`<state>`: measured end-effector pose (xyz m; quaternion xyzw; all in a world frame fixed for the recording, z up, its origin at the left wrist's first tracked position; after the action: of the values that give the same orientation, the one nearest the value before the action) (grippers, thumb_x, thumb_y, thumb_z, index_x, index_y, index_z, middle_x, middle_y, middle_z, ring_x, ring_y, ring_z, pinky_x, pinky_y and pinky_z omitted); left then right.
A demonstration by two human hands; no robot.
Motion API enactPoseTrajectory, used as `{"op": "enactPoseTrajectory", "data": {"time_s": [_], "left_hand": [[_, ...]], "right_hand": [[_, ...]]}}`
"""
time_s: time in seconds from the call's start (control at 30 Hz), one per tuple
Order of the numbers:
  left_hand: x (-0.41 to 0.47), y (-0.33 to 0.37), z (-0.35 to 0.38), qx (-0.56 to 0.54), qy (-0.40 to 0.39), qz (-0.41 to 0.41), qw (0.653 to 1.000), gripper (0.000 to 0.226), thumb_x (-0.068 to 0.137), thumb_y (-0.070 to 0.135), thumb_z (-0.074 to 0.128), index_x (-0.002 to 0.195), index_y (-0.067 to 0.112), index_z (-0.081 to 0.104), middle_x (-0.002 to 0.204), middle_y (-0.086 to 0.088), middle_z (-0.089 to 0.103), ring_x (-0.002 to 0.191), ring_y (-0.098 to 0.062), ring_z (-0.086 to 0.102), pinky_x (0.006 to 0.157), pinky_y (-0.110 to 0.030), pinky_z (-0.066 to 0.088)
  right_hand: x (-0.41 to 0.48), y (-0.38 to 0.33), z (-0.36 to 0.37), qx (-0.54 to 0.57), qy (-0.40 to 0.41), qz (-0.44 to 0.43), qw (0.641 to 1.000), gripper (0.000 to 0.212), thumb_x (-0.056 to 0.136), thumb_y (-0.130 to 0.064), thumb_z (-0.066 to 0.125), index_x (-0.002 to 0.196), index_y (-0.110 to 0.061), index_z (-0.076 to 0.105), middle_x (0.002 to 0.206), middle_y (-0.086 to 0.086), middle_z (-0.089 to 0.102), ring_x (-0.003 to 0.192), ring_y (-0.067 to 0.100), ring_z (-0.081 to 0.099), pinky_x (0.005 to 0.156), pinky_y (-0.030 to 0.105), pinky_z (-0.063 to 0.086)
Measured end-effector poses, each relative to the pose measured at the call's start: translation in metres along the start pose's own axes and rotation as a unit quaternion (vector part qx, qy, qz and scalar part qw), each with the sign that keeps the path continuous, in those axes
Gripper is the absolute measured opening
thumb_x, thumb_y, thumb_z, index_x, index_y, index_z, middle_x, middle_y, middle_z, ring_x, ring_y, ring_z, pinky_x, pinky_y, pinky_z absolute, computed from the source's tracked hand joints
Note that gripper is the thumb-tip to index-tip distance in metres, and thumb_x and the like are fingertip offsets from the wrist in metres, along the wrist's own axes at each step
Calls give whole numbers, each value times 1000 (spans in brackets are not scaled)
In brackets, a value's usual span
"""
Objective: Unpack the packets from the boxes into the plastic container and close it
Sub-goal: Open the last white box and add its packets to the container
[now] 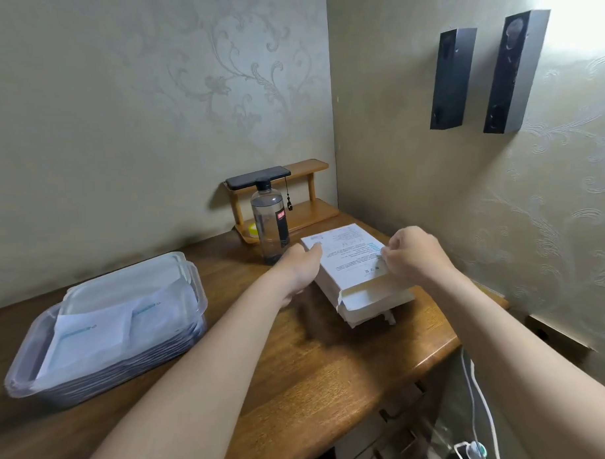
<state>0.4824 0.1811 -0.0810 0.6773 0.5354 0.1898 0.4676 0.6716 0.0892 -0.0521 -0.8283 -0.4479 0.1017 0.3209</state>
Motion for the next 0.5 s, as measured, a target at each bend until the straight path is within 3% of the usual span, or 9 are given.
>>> {"op": "enactPoseTrajectory", "data": {"time_s": [0.07,0.1,0.17,0.23,0.37,0.43,0.5], "left_hand": [[-12,10,-35,72,71,71,992,56,101,35,52,152,13,42,151,-7,51,136,-30,50,112,-43,43],[-22,13,-61,92,110,104,984,50,99,27,56,147,12,49,146,-6,55,130,-25,54,109,-36,43],[-52,11,-119,135,188,156,960,29,98,15,58,126,14,67,128,-6,65,117,-20,59,99,-28,44],[-81,-9,-177,185,237,168,939,19,96,13,60,108,19,73,114,-4,72,107,-20,65,94,-26,47],[-109,-94,-256,291,194,54,935,32,96,25,68,127,18,67,128,0,69,112,-15,63,101,-33,50],[-118,-134,-278,339,158,-10,927,54,93,39,72,141,22,57,144,3,59,124,-16,58,104,-35,50],[-122,-161,-288,372,117,-46,920,72,89,51,73,152,28,45,156,5,46,134,-21,52,98,-32,51]], "right_hand": [[-7,-32,-8,-47,42,-54,997,17,88,-11,48,70,-11,50,74,4,56,71,29,51,54,31,38],[-13,-56,-9,-41,52,-100,993,12,87,-9,48,77,-11,54,80,5,57,77,31,52,59,33,43],[-27,-113,2,4,22,-196,980,19,91,-8,54,106,-10,66,103,9,66,95,29,60,78,35,54],[-49,-175,32,32,-56,-297,953,26,92,-14,63,118,-11,68,114,7,69,100,24,65,86,35,56],[-95,-274,118,-21,-188,-439,878,41,87,-30,74,125,-17,65,122,3,69,109,21,65,88,29,51],[-109,-300,160,-70,-244,-455,853,56,85,-36,77,135,-20,58,135,-1,62,120,20,59,94,25,45],[-116,-312,195,-125,-294,-458,830,75,80,-48,78,144,-26,48,146,-4,53,130,19,52,105,30,42]]}}
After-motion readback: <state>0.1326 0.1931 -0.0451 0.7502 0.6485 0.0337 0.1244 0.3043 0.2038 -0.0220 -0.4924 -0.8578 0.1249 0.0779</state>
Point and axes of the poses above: each hand's wrist, its own x-axis towards the middle knuckle, its own z-axis out of the palm, y = z × x, the point moved 7 cm from there along x, towards the middle knuckle
